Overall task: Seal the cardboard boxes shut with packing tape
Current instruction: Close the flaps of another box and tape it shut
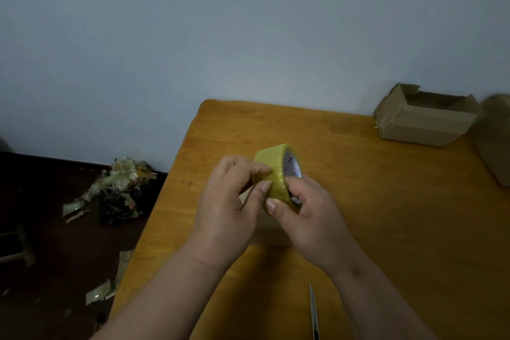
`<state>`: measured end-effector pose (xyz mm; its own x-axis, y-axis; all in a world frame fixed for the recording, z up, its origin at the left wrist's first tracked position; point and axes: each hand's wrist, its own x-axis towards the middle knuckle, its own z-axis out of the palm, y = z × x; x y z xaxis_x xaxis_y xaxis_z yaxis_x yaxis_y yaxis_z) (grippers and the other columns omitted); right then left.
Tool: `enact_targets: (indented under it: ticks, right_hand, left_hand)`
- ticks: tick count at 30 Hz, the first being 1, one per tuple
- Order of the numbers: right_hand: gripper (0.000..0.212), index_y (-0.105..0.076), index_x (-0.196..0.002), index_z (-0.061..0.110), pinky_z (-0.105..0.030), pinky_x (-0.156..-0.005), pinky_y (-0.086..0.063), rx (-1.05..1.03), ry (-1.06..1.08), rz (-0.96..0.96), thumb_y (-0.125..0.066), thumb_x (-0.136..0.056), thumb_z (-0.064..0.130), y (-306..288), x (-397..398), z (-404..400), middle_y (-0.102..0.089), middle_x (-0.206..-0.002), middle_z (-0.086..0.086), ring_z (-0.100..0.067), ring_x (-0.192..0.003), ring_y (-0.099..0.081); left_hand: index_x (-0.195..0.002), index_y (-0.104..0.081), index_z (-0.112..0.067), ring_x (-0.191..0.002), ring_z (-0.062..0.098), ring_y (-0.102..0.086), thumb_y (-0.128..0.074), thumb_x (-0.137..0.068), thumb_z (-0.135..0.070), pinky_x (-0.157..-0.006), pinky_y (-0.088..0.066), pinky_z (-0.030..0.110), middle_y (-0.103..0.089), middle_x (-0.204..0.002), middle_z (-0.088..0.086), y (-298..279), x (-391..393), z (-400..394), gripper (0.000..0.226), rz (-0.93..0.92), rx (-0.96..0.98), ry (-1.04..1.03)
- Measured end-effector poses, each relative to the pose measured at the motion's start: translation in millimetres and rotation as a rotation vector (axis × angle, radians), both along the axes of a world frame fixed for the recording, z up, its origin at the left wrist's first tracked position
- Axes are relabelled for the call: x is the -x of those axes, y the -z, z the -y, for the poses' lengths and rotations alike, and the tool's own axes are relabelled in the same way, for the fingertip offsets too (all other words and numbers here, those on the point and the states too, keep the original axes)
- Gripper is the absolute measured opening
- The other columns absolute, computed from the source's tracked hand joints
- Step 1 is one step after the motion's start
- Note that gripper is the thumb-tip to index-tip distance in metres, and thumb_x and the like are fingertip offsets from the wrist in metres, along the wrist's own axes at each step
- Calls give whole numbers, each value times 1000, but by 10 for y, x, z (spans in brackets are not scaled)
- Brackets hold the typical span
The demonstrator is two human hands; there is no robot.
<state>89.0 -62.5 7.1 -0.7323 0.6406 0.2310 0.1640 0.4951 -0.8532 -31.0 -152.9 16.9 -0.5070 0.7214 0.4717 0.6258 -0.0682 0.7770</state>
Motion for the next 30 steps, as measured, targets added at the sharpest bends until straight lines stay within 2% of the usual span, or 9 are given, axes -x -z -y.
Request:
enact_targets:
  ticks: [6, 12, 14, 17, 20, 23, 25, 28, 30]
  right_hand:
    - [29, -54, -69, 11, -26, -76, -33, -24, 25, 10, -55, -84, 36, 39, 33, 59, -53, -64, 1, -20, -65, -51]
    - [23, -53, -68, 17, -33, -80, -37, -67, 71, 17, -54, -85, 33, 46, 86, 102, -52, -64, 7, -15, -71, -53]
    - [25, -54, -69, 17, -30, -79, -36, -62, 64, 16, -53, -83, 37, 2, 97, 97, -52, -65, 6, -14, -72, -53]
    - [29, -57, -71, 13, -25, -76, -34, -53, 62, 18, -53, -83, 39, -59, 83, 74, -54, -71, 4, -13, -73, -52]
    - [26, -55, -70, 16, -28, -77, -35, -102, 69, 21, -53, -84, 38, -73, 65, 68, -54, -67, 6, -12, -73, -52]
    - [22, -53, -70, 20, -41, -86, -43, -137, 81, 43, -52, -85, 36, -60, 67, 82, -53, -66, 9, -10, -75, -52]
    - [18, -52, -71, 24, -50, -97, -42, -173, 98, 67, -52, -86, 35, -43, 66, 97, -51, -65, 14, -6, -74, -52]
    - [15, -51, -73, 26, -47, -113, -30, -235, 134, 140, -51, -86, 34, -9, 64, 107, -48, -65, 16, -4, -71, -52]
    - [16, -52, -75, 23, -42, -117, -24, -282, 164, 204, -49, -85, 35, 1, 61, 121, -48, -66, 14, -6, -71, -52]
  left_hand:
    - [-86, -62, -35, -85, 6, -57, -68, -85, -5, -72, -46, 9, -56, -90, -14, -35, -42, -7, 31, 69, -43, -37]
    - [-79, -64, -24, -82, 8, -56, -64, -84, -10, -69, -43, 10, -57, -83, -10, -18, -59, 0, 15, 65, -41, -83]
    - [-82, -61, -27, -83, 8, -57, -65, -86, -12, -70, -45, 11, -58, -84, -10, -37, -39, 9, 17, 69, -36, -97]
    - [-100, -58, -36, -91, 3, -58, -69, -88, -9, -77, -50, 12, -56, -89, -14, -102, -33, 26, 32, 123, 1, -79]
    - [-107, -68, -24, -93, -5, -57, -70, -86, -6, -77, -45, 4, -58, -94, -15, -139, -36, 21, 28, 48, 16, -73]
    - [-99, -74, -17, -89, -4, -58, -73, -85, -8, -73, -44, 4, -60, -90, -15, -136, -7, 7, 17, -37, 25, -126]
    - [-92, -73, -16, -82, 2, -55, -72, -86, -10, -71, -45, 11, -60, -85, -12, -127, 0, -3, 8, -130, 52, -163]
    - [-86, -70, -17, -78, 6, -52, -69, -88, -15, -64, -46, 18, -58, -84, -11, -146, -12, -14, 3, -192, 123, -204]
    - [-84, -67, -17, -78, 9, -52, -66, -89, -16, -61, -40, 18, -55, -83, -11, -181, -27, -23, 5, -206, 187, -223]
